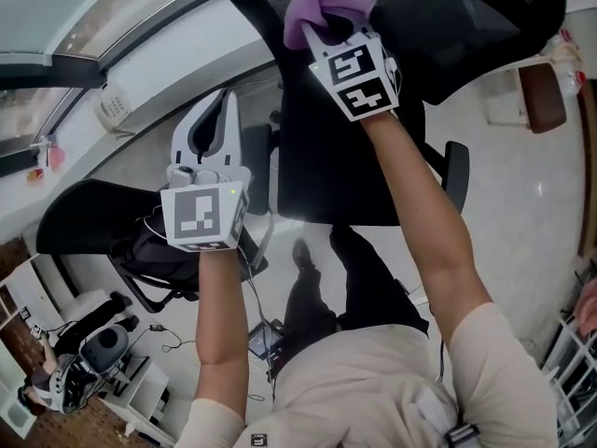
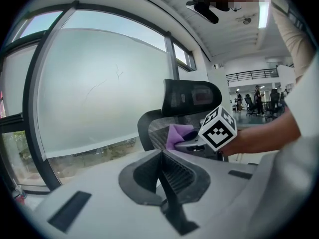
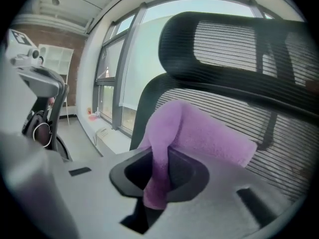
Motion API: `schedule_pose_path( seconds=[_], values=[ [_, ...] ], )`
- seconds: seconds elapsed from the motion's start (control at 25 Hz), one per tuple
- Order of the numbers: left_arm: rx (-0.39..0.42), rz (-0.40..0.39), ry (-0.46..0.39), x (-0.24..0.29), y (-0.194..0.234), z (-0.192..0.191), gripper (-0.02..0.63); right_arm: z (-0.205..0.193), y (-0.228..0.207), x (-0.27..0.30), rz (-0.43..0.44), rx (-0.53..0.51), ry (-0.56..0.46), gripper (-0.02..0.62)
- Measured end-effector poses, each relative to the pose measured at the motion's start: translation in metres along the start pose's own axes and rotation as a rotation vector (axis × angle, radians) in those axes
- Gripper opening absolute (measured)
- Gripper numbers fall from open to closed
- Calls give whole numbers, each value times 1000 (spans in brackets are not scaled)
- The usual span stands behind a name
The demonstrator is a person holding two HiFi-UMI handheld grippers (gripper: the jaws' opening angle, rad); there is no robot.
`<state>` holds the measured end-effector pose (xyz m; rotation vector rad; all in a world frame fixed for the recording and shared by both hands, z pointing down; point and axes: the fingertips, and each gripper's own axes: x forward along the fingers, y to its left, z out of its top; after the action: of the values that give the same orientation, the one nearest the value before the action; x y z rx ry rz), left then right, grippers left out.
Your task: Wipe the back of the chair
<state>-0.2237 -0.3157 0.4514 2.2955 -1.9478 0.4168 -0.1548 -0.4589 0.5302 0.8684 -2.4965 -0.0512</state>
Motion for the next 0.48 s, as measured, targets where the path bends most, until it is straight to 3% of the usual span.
schedule_pose_path(
  seconds=[0.2,0.48],
  values=[
    [23,-76,-7,21,-30,11,8,-32,-48,-40,-104,56,19,51],
    [65,-222,-12,62,-102,27,8,-134,-175,-158,-385,201,118,51]
  ],
)
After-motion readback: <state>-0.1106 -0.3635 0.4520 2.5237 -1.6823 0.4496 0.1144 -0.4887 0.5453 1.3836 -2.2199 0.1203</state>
